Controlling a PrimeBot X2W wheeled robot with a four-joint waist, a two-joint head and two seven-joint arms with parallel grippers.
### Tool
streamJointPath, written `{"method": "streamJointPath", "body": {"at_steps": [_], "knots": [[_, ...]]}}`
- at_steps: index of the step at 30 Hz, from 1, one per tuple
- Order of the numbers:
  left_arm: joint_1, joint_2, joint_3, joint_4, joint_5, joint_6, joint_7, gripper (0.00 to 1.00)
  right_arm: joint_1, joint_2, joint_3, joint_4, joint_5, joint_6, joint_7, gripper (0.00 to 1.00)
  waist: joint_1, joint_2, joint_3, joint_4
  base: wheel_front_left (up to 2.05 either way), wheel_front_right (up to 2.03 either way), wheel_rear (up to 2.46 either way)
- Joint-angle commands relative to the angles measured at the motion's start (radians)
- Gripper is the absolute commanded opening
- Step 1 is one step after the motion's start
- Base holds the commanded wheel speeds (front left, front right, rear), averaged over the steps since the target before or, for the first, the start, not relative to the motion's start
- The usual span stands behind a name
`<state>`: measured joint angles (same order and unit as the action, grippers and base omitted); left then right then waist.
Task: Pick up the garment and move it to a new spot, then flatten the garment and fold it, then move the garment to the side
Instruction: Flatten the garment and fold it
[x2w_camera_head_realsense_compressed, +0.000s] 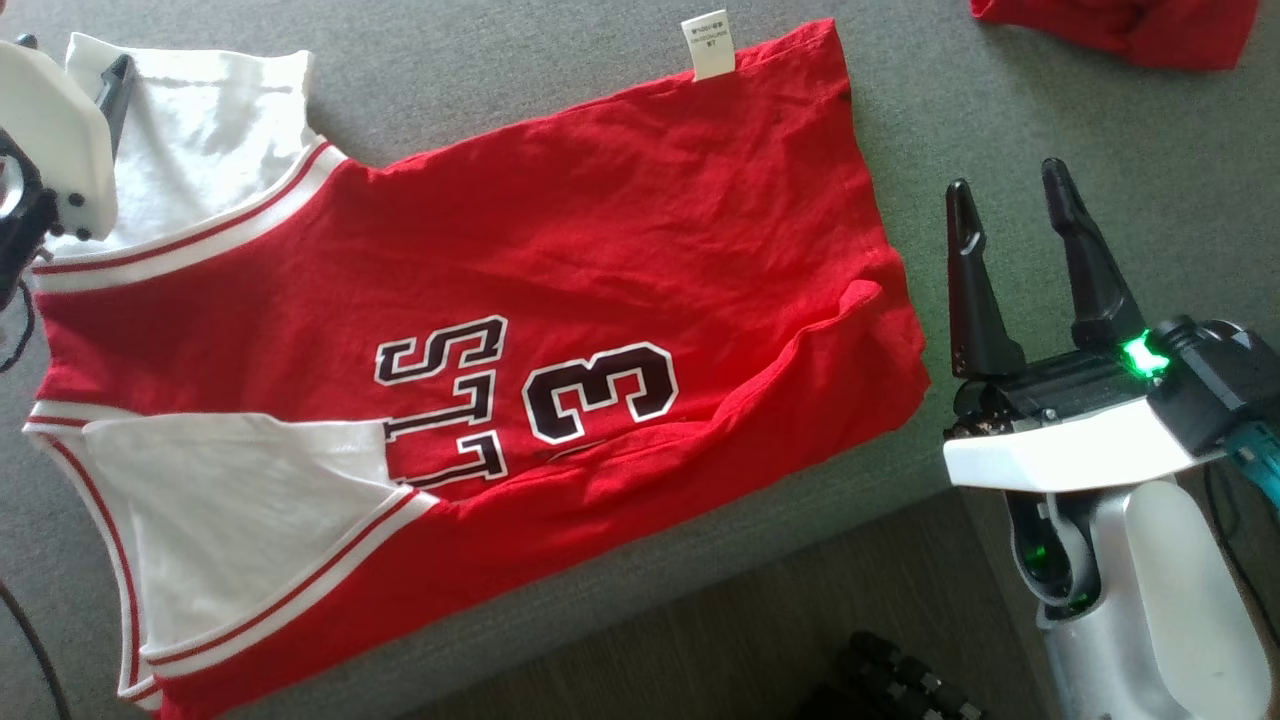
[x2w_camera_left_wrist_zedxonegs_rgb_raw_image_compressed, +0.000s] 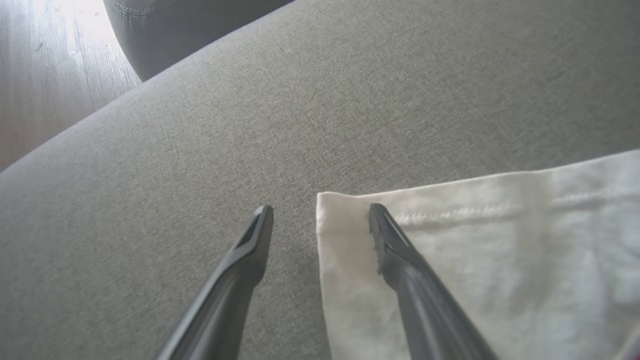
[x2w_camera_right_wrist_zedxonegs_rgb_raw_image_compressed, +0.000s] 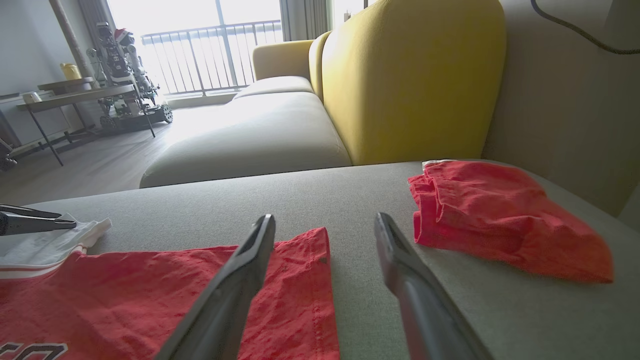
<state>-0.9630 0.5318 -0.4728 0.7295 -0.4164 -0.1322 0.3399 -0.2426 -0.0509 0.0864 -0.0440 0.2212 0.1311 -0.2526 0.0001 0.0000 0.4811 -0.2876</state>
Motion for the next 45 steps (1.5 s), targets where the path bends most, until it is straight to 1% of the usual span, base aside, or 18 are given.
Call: {"method": "streamJointPath", "body": {"at_steps": [1, 4, 6, 10, 15, 17, 19, 22, 25, 28, 33, 37, 40, 45], "knots": [[-0.059, 0.055, 0.018, -0.009, -0.007, 0.002, -0.007, 1.00, -0.016, 0.001, 0.021, -0.037, 0.008, 0.000, -0.009, 1.00, -0.0001, 0.0000, 0.004, -0.003, 0.00, 0.00, 0.00], [-0.073, 0.056, -0.002, 0.013, -0.014, 0.002, -0.016, 1.00, -0.016, 0.001, 0.019, -0.036, 0.008, 0.000, -0.009, 1.00, -0.0001, 0.0000, 0.008, -0.004, 0.00, 0.00, 0.00], [-0.080, 0.055, -0.022, 0.024, -0.025, 0.002, -0.022, 0.00, -0.017, 0.001, 0.017, -0.035, 0.008, 0.000, -0.009, 1.00, -0.0001, 0.0000, 0.010, -0.004, 0.00, 0.00, 0.00], [-0.085, 0.052, -0.066, 0.028, -0.053, 0.002, -0.034, 0.00, -0.016, 0.001, 0.008, -0.026, 0.004, 0.000, -0.009, 1.00, -0.0001, 0.0000, 0.000, 0.008, 0.00, 0.00, 0.00], [-0.089, 0.046, -0.089, 0.027, -0.076, 0.002, -0.083, 0.00, -0.017, 0.001, 0.011, -0.010, -0.015, 0.000, -0.009, 1.00, -0.0001, 0.0000, -0.024, 0.034, 0.00, 0.00, 0.00], [-0.087, 0.037, -0.097, 0.020, -0.083, 0.002, -0.119, 0.00, -0.028, 0.001, 0.011, 0.001, -0.030, 0.000, -0.009, 1.00, -0.0001, 0.0000, -0.041, 0.051, 0.00, 0.00, 0.00], [-0.082, 0.026, -0.099, 0.011, -0.092, 0.002, -0.159, 0.00, -0.050, 0.001, 0.009, 0.016, -0.022, 0.000, -0.004, 1.00, -0.0001, 0.0000, -0.058, 0.070, 0.00, 0.00, 0.00], [-0.069, -0.005, -0.102, -0.001, -0.112, 0.002, -0.207, 0.00, -0.107, 0.001, -0.010, 0.061, -0.049, 0.000, 0.038, 1.00, -0.0001, 0.0000, -0.082, 0.108, 0.00, 0.00, 0.00], [-0.058, -0.030, -0.108, -0.011, -0.119, 0.002, -0.246, 0.00, -0.189, 0.000, -0.020, 0.133, -0.075, 0.000, 0.104, 1.00, -0.0001, 0.0000, -0.102, 0.146, 0.00, 0.00, 0.00], [-0.044, -0.056, -0.111, -0.024, -0.126, 0.004, -0.281, 0.00, -0.277, -0.022, -0.013, 0.220, -0.078, 0.000, 0.161, 1.00, -0.0001, 0.0000, -0.117, 0.185, 0.00, 0.00, 0.00], [-0.014, -0.102, -0.118, -0.053, -0.135, 0.014, -0.331, 0.00, -0.398, -0.116, 0.034, 0.396, -0.084, 0.000, 0.226, 1.00, -0.0001, 0.0000, -0.132, 0.241, 0.00, 0.00, 0.00], [0.015, -0.136, -0.134, -0.073, -0.136, 0.022, -0.358, 0.00, -0.464, -0.159, 0.014, 0.569, -0.063, 0.000, 0.271, 1.00, -0.0001, 0.0000, -0.139, 0.279, 0.00, 0.00, 0.00], [0.032, -0.147, -0.143, -0.084, -0.135, 0.025, -0.372, 0.00, -0.494, -0.172, -0.003, 0.673, -0.055, 0.000, 0.297, 1.00, -0.0001, 0.0000, -0.143, 0.298, 0.00, 0.00, 0.00], [0.053, -0.147, -0.145, -0.105, -0.142, 0.030, -0.383, 0.00, -0.523, -0.171, -0.038, 0.785, -0.051, 0.000, 0.297, 1.00, -0.0001, 0.0000, -0.142, 0.310, 0.00, 0.00, 0.00]]}}
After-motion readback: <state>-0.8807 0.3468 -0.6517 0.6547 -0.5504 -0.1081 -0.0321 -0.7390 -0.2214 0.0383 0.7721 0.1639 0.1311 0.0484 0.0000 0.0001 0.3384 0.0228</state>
